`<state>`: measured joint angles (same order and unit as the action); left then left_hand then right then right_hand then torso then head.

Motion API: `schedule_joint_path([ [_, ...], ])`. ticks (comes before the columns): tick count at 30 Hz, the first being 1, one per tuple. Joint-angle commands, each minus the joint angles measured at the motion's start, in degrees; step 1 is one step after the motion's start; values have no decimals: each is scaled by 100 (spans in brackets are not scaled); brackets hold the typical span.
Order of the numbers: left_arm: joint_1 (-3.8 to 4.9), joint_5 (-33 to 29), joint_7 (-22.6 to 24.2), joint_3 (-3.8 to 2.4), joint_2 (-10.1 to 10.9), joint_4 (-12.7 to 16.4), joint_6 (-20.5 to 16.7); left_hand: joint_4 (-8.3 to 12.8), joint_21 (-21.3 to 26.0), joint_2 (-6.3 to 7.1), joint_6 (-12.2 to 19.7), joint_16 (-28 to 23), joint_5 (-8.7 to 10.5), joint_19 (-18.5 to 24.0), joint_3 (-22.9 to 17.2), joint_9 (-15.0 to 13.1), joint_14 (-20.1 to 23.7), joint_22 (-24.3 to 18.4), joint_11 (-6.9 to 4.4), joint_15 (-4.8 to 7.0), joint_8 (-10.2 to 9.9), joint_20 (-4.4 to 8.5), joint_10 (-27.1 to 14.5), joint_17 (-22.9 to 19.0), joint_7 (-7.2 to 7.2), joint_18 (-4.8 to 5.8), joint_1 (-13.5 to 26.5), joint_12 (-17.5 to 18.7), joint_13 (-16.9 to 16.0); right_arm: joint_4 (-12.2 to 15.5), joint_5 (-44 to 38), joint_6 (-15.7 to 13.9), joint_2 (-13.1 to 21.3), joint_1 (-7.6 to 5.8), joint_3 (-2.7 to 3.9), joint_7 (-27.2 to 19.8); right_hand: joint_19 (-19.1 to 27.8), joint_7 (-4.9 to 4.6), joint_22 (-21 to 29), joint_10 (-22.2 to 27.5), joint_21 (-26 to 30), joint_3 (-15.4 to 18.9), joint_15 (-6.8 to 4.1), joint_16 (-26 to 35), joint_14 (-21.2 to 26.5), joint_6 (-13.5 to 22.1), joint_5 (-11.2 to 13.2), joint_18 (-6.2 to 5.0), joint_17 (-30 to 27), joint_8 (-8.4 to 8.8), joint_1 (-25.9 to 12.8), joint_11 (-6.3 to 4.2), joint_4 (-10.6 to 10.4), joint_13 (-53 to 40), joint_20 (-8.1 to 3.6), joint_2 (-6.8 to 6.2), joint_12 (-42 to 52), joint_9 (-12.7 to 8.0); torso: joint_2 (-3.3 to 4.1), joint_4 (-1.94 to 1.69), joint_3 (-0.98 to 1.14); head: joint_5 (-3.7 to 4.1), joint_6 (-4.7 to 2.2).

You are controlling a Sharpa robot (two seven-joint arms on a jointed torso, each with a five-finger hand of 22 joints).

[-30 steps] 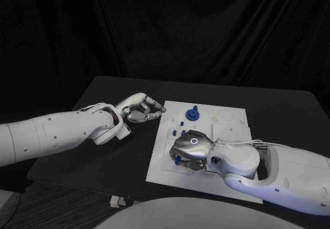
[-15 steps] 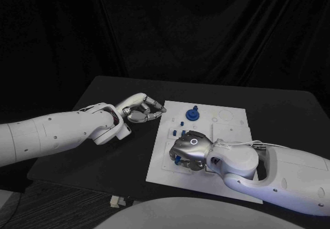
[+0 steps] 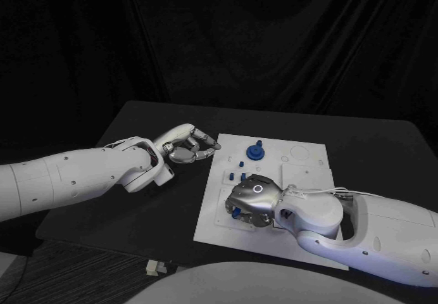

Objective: Assemble the parts on the task board

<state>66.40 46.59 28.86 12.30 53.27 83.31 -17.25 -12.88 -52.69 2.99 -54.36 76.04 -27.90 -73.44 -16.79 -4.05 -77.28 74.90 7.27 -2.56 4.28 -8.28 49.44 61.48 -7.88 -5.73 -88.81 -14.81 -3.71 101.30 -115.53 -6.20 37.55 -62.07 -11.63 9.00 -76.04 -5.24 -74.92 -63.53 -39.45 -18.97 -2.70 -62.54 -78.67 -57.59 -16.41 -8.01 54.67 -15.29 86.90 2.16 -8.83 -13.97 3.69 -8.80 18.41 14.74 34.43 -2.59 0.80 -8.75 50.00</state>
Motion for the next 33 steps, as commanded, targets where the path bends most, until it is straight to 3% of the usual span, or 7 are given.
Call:
schedule_joint_path([
  [1,-9,-24,38,-5,-14,8,64,-12,27,-63,22,-39,-40,24,-35,4,32,606,18,-7,-19,-3,-13,-5,-24,-103,4,35,5,1,-51,173,8,34,-18,-6,49,5,-494,26,30,2,-9,35,45,7,32,25,-11,-9,-57,-2,23,-9,-12,-6,9,5,0,1,0,0,0],
  [10,-9,-24,25,-5,-21,5,82,-14,25,-67,20,-39,-40,25,-37,4,34,606,19,-10,-19,-5,-8,-6,-26,-102,6,33,4,17,-50,219,34,35,-18,-4,63,12,-493,-33,24,5,-17,41,57,-148,58,25,-17,-98,-85,-19,46,-49,-19,22,61,61,0,0,1,4,0],
  [25,-12,-24,9,-5,-47,-7,121,-15,28,-69,18,-40,-40,29,-38,3,37,605,20,-11,-18,-7,-5,-10,-28,-103,7,32,3,56,-50,298,68,36,-18,39,98,6,-475,-10,102,13,-10,91,90,-142,67,16,-74,-93,-125,-7,43,-55,-17,14,51,72,-2,4,1,21,0],
  [28,-13,-24,7,-5,-55,-10,130,-15,28,-69,18,-40,-40,29,-38,3,37,605,20,-11,-18,-7,-5,-10,-28,-103,7,32,3,49,-50,352,62,36,-18,87,163,7,-447,76,241,0,5,167,150,-4,82,-1,-153,-11,-159,9,42,-53,-7,5,9,51,0,1,1,24,0],
  [30,-14,-24,6,-5,-56,-9,133,-15,27,-71,18,-42,-41,30,-41,3,40,605,20,-13,-18,-8,-4,-14,-29,-103,7,32,3,40,-50,369,59,36,-18,116,205,-12,-432,148,318,-22,19,205,188,238,97,-10,-192,134,-188,30,41,-58,4,-12,-16,-7,1,2,0,22,0],
  [33,-14,-24,3,-5,-52,-9,134,-15,27,-71,18,-42,-41,30,-41,3,40,605,20,-13,-18,-8,-4,-14,-29,-103,7,32,3,29,-50,380,55,36,-18,146,268,78,-404,240,456,-52,41,281,248,501,115,-28,-276,288,-221,60,42,-69,23,-40,-39,-78,0,1,1,19,0],
])
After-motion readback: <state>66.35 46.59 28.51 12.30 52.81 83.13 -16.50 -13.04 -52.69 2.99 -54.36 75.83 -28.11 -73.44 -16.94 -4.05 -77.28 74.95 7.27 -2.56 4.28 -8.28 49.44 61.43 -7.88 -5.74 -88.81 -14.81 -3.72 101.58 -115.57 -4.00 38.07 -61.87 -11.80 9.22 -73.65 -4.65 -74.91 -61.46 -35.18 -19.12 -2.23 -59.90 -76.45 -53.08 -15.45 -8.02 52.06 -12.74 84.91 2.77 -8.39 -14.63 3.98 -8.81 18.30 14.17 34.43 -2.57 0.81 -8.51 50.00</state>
